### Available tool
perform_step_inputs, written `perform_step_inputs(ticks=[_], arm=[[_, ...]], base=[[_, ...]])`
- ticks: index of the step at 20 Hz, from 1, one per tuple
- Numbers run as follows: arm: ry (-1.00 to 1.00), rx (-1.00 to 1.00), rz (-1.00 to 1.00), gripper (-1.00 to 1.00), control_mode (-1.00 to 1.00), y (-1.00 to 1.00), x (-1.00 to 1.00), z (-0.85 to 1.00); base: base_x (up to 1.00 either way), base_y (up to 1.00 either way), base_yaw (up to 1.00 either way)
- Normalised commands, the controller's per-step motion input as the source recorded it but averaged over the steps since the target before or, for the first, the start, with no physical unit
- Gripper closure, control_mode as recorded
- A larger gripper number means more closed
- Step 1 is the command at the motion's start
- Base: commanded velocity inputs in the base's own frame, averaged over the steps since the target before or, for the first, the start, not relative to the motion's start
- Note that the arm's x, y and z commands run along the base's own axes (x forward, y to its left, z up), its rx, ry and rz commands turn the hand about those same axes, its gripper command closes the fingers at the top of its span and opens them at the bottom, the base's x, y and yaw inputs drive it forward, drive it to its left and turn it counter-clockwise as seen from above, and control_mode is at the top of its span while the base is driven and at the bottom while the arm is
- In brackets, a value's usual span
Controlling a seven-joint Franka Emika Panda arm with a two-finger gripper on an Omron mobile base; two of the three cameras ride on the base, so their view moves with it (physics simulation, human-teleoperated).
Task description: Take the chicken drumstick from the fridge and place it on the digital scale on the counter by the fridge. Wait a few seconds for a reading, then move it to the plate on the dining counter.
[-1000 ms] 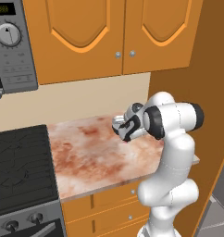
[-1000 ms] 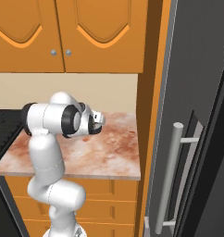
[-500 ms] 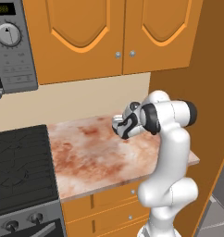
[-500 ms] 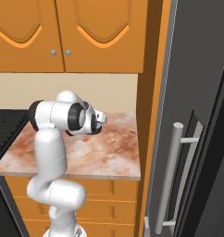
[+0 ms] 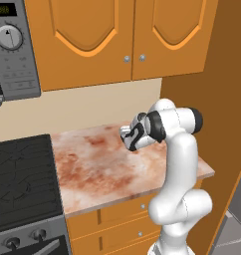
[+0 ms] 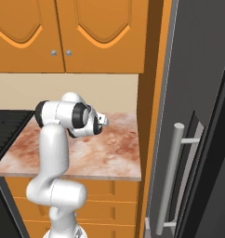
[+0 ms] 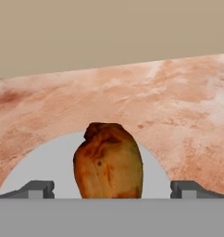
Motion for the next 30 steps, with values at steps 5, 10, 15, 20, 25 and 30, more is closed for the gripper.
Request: perform_step_inputs(ticks=[5,10,15,20,25,30], arm=[[0.00,0.00,0.00,-1.00,-1.00,0.00,0.25,-0.22],[0.00,0.00,0.00,1.00,-1.00,0.00,0.12,-0.21],[0.00,0.00,0.00,1.00,-1.00,0.00,-0.05,-0.14],[-0.07,0.04,0.00,1.00,-1.00,0.00,-0.44,0.04],[-0.18,0.17,0.03,1.00,-1.00,0.00,-0.85,0.82],[-0.15,0.19,0.02,1.00,-1.00,0.00,-0.99,1.00]], base=[[0.00,0.00,0.00],[0.00,0.00,0.00],[0.00,0.00,0.00],[0.00,0.00,0.00],[0.00,0.00,0.00],[0.00,0.00,0.00]])
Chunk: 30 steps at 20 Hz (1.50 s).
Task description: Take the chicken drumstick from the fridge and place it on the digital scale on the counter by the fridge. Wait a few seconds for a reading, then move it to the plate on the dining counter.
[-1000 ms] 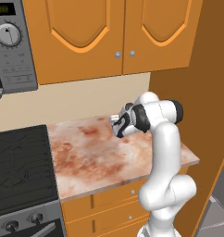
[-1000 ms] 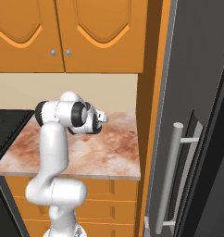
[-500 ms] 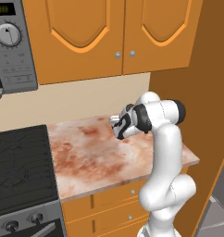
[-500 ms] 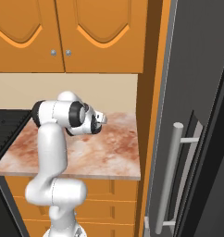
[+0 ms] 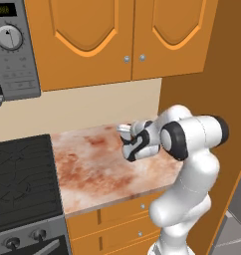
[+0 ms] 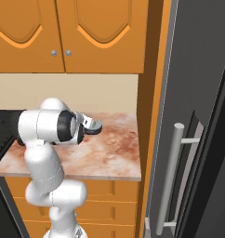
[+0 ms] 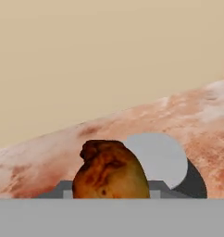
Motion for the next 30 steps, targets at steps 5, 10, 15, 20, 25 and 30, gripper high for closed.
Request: perform_step_inputs(ticks=[5,10,15,20,25,30], arm=[[0.03,0.16,0.00,1.00,-1.00,-0.01,-0.70,1.00],[0.17,0.07,0.00,1.00,-1.00,0.00,-0.57,1.00],[0.33,0.00,0.00,1.00,-1.00,-0.04,-0.72,1.00],[0.42,-0.05,0.01,1.00,-1.00,-0.02,-0.96,0.67],[0.33,-0.11,0.07,1.00,-1.00,0.00,-0.99,0.01],[0.15,-0.12,0.11,1.00,-1.00,0.00,-0.70,-0.21]], base=[[0.00,0.00,0.00],[0.00,0.00,0.00],[0.00,0.00,0.00],[0.00,0.00,0.00],[0.00,0.00,0.00],[0.00,0.00,0.00]])
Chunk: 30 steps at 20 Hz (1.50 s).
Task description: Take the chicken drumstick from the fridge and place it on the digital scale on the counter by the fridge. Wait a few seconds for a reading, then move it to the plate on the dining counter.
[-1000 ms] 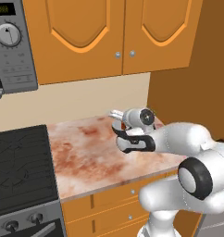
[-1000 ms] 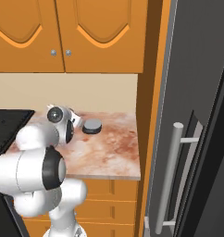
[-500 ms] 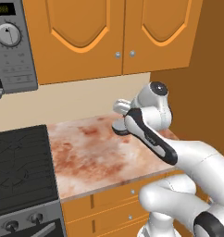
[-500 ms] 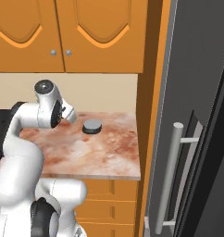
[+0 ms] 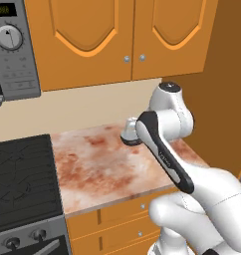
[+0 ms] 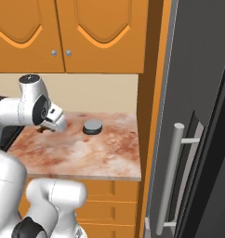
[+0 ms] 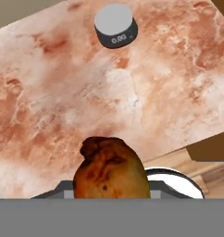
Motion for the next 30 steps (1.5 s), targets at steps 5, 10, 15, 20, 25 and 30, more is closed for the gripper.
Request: perform_step_inputs(ticks=[5,10,15,20,25,30], arm=[[0.02,-0.06,0.06,1.00,-1.00,0.00,-0.28,-0.27],[0.00,0.00,0.01,1.00,1.00,0.00,-0.12,-0.06],[0.00,0.00,0.00,1.00,1.00,0.00,0.00,0.00],[0.00,0.00,0.00,1.00,1.00,0.00,0.00,0.00],[0.00,0.00,0.00,1.00,1.00,0.00,0.00,0.00],[0.00,0.00,0.00,1.00,1.00,0.00,0.00,0.00]], base=[[0.00,0.00,0.00],[-0.52,0.04,0.02],[-1.00,0.53,0.22],[-0.70,0.59,0.78],[-0.22,0.29,1.00],[-0.21,0.30,1.00]])
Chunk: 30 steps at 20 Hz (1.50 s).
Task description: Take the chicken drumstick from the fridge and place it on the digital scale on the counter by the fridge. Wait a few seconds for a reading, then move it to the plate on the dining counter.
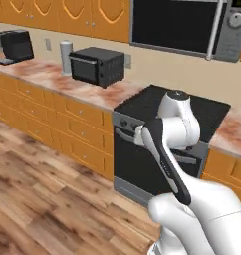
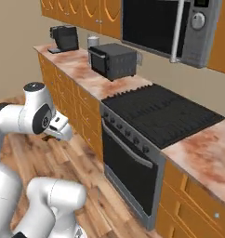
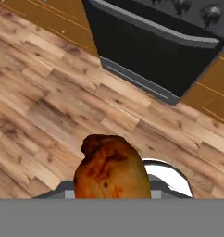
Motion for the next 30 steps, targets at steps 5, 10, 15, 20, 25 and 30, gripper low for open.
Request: perform_step_inputs(ticks=[5,10,15,20,25,30], arm=[[0.00,0.00,0.00,1.00,1.00,0.00,0.00,0.00],[0.00,0.00,0.00,1.00,1.00,0.00,0.00,0.00],[0.00,0.00,0.00,1.00,1.00,0.00,0.00,0.00],[0.00,0.00,0.00,1.00,1.00,0.00,0.00,0.00],[0.00,0.00,0.00,1.00,1.00,0.00,0.00,0.00],[0.00,0.00,0.00,1.00,1.00,0.00,0.00,0.00]], base=[[0.01,0.16,0.98],[0.84,0.00,0.77],[1.00,-0.19,0.58],[1.00,-0.41,0.41],[1.00,-0.41,0.33],[1.00,-0.37,0.27]])
